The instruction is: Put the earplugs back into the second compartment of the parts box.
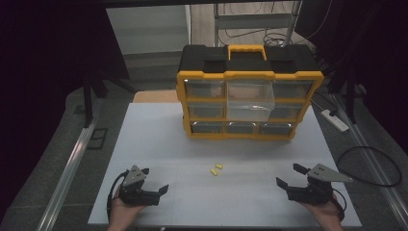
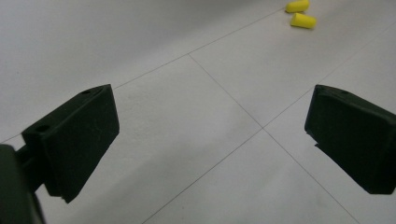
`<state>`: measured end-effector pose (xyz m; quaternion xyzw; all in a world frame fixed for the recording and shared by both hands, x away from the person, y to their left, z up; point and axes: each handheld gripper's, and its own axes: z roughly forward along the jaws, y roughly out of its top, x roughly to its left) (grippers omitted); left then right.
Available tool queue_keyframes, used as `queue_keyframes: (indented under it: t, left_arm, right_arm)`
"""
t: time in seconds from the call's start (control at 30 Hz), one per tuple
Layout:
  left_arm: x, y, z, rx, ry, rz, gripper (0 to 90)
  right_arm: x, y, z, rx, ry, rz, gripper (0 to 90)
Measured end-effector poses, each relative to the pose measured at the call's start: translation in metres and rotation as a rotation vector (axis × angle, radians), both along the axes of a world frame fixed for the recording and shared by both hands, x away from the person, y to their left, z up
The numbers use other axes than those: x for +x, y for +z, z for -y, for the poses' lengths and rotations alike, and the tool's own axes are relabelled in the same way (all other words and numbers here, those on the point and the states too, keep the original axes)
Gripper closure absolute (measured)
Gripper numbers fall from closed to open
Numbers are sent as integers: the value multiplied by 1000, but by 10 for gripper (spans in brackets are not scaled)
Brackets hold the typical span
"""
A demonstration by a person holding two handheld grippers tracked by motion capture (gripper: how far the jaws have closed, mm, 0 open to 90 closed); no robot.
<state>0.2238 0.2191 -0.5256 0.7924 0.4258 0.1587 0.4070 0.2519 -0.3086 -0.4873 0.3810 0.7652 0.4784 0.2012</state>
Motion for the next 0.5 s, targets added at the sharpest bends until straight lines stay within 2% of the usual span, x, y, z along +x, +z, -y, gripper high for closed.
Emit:
queue_keyframes:
  t: [0.27,0.5]
  left_arm:
    - [0,-2,-1,2,0,1,33]
    - [0,-1,3,-1,-26,-4,33]
  right_arm:
    - [3,-1,-2,-5,-6,-5,165]
    - [3,-1,-2,1,-23,-5,173]
